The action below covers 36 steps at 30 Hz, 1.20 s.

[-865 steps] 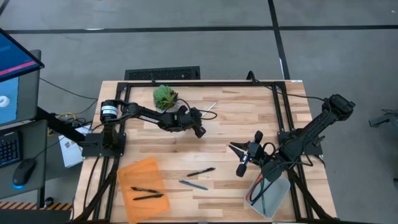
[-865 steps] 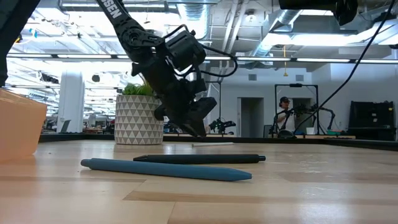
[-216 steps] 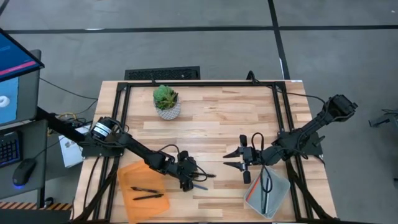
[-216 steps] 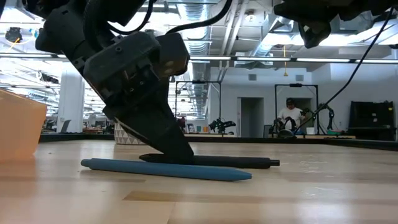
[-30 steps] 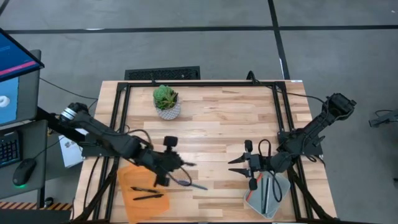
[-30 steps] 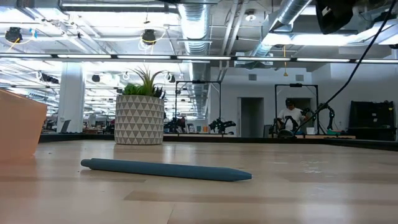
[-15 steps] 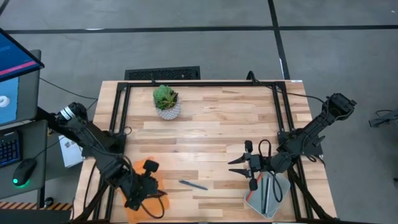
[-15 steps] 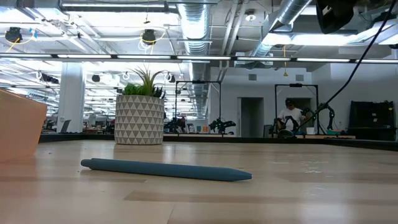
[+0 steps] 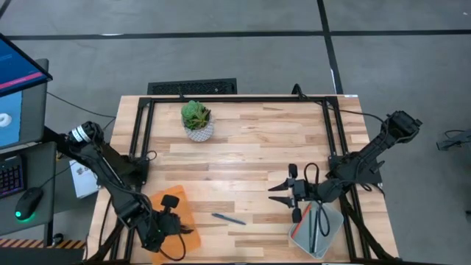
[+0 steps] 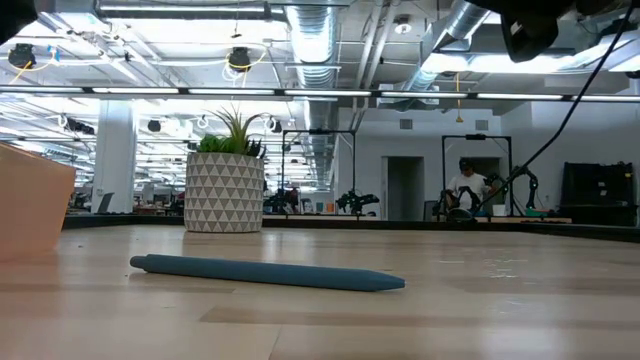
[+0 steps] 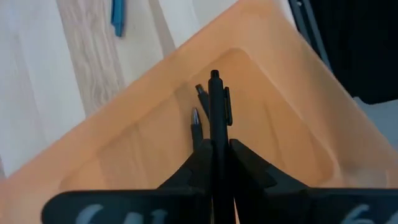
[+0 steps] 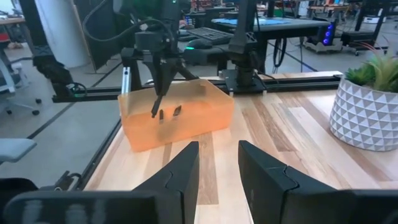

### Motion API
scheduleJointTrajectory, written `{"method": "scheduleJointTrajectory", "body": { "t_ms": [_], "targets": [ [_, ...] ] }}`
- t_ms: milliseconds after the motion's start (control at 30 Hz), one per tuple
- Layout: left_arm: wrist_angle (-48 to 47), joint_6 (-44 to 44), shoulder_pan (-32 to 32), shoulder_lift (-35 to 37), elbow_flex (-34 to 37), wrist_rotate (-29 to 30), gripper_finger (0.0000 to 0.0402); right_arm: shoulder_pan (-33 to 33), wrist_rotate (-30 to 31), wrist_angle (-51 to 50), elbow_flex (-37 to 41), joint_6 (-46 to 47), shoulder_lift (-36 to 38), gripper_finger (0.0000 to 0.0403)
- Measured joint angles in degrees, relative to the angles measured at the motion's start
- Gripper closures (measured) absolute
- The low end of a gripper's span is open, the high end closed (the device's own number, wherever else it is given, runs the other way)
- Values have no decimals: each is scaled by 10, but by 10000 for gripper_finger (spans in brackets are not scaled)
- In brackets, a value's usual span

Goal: Sort pens & pencils
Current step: Put the black pen into the orange bin, then put the blue pen into the orange bin

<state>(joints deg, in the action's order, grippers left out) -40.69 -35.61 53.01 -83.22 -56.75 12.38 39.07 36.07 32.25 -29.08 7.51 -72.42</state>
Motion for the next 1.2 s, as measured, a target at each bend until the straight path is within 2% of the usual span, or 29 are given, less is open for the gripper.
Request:
{"method": "scheduleJointTrajectory", "body": {
  "t_ms": [200, 533, 767, 867, 1067, 1200],
  "targets": [
    [7, -26, 0, 0, 7, 6, 374, -7, 0, 0, 0, 0, 0, 269],
    [7, -63, 4, 0, 7, 19, 332, -1, 0, 0, 0, 1, 0, 269],
    [7, -76, 11, 0, 7, 24, 327, -1, 0, 0, 0, 1, 0, 269],
    [7, -62, 11, 0, 7, 58, 326, -1, 0, 0, 0, 1, 0, 269],
    [7, -12, -23, 0, 7, 174, 326, -6, 0, 0, 0, 1, 0, 269],
    [13, 42, -75, 0, 7, 179, 326, -12, 0, 0, 0, 1, 0, 269]
  ]
}}
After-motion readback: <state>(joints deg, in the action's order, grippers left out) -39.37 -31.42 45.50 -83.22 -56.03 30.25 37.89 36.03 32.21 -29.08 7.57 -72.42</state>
